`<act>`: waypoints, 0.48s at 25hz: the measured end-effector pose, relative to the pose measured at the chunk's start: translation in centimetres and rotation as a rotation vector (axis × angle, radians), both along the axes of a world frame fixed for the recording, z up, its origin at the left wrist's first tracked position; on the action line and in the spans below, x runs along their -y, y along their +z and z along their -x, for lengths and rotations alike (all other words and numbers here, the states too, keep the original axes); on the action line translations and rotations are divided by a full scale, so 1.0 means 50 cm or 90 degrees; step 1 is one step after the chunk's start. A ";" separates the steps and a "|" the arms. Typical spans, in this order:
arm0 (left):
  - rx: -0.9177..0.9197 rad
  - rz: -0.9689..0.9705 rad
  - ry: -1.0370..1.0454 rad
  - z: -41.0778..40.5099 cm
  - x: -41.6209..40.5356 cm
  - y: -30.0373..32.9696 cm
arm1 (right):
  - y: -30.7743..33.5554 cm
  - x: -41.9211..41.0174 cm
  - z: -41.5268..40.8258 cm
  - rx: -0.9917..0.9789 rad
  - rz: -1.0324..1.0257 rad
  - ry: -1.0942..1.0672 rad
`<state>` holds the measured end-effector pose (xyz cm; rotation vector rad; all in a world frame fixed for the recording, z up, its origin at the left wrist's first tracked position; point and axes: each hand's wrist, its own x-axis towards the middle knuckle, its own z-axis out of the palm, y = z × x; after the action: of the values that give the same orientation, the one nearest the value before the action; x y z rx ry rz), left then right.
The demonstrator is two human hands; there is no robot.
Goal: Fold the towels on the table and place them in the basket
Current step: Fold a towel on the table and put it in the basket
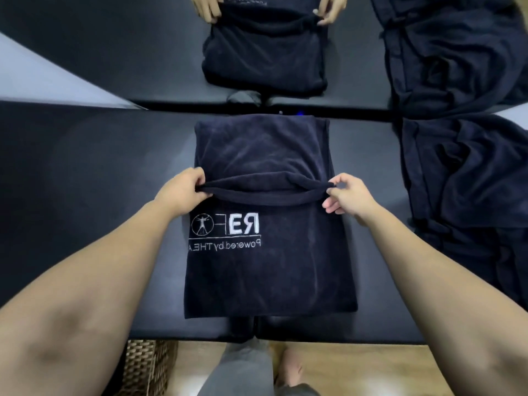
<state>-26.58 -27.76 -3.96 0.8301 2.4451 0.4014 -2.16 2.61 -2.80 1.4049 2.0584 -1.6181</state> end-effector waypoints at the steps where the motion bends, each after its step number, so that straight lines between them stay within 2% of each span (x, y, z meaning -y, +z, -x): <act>1: 0.003 -0.046 0.042 0.020 -0.010 0.010 | 0.010 -0.012 0.019 -0.037 0.012 -0.031; 4: -0.050 -0.158 0.113 0.107 -0.061 0.065 | 0.062 -0.066 0.110 -0.169 0.005 -0.126; 8: -0.207 -0.298 0.151 0.208 -0.153 0.165 | 0.144 -0.118 0.228 -0.325 -0.142 -0.181; 10: -0.254 -0.312 0.127 0.220 -0.168 0.173 | 0.135 -0.122 0.238 -0.344 -0.237 -0.144; 12: -0.252 -0.238 0.061 0.210 -0.148 0.131 | 0.086 -0.110 0.217 -0.299 -0.296 -0.093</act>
<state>-37.09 -20.37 2.60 1.0263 2.8302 0.8159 -12.99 8.13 1.51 1.4328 2.8077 -1.7317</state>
